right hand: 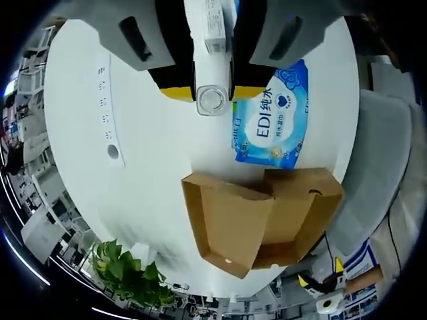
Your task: Operate the shoe box by opening the lid, removing the specified soft item, and placing it in the target area until the item is outside and the box remains undamaged.
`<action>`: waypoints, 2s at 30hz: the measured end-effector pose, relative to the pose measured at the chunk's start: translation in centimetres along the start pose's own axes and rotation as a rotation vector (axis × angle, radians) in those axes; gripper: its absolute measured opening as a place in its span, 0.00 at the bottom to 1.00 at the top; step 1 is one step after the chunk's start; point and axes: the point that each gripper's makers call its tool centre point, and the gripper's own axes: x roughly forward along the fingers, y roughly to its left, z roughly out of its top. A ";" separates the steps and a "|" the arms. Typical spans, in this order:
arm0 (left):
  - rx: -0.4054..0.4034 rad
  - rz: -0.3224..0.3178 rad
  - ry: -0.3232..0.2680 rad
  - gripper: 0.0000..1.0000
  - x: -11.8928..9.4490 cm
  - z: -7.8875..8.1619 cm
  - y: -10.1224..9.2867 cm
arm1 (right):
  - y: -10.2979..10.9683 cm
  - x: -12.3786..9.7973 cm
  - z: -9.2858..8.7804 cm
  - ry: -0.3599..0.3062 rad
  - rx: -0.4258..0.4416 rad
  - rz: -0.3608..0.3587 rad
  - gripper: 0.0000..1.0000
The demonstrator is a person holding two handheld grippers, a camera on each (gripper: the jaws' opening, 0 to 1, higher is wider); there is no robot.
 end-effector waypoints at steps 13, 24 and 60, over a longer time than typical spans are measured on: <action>-0.003 0.015 0.001 0.64 -0.2 -0.2 0.4 | -0.2 0.1 0.3 -0.004 0.012 -0.012 0.22; -0.015 0.095 0.012 0.62 -0.5 -0.7 2.5 | -1.1 -1.0 0.6 -0.001 0.074 -0.084 0.31; -0.117 0.354 0.185 0.38 -2.3 -5.9 9.6 | 1.0 -1.2 8.3 -0.069 0.301 -0.262 0.39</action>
